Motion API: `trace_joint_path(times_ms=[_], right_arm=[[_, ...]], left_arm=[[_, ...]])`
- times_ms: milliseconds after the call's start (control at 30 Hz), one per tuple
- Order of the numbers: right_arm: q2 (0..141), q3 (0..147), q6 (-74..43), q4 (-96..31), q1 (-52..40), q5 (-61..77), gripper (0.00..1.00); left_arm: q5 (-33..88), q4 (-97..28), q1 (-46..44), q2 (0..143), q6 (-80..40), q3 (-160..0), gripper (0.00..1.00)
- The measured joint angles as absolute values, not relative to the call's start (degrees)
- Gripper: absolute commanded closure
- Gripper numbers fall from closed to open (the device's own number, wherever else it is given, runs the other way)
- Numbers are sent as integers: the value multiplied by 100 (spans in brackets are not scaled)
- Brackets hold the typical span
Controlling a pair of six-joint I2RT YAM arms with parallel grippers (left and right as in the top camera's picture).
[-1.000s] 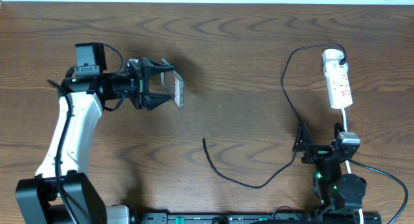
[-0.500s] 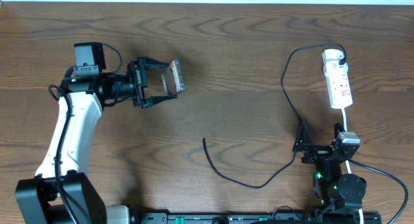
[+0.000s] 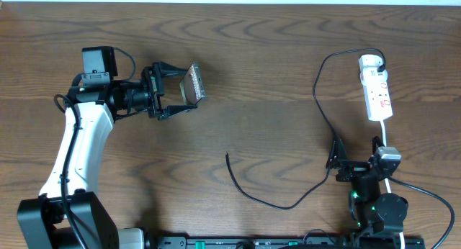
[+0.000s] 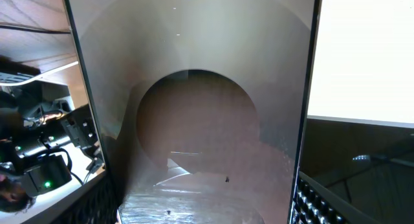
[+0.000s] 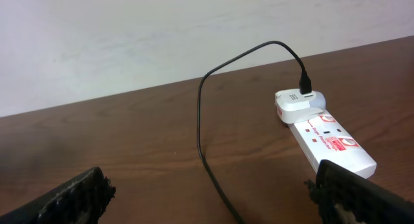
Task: Plug charger to phone and switch on socket
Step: 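Lift the phone with the left gripper and rotate it upright, then move the right gripper toward the phone held by the left gripper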
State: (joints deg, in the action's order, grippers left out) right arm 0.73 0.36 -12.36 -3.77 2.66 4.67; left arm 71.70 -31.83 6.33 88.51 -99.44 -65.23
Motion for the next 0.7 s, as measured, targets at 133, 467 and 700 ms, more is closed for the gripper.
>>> trace_joint_path(times_ms=[133,467,700], right_arm=[[73,36,-1236,-377,266,467,1],[73,36,-1236,-377,266,467,1],[73,36,-1247,-366,266,534,1]], left_arm=[[7170,-3186,633,8851,-9944,-6523,93],[7170,-3111,633,8851,-9944,-6523,93],[7168,-3100,633,8851,-9942,-6523,93]])
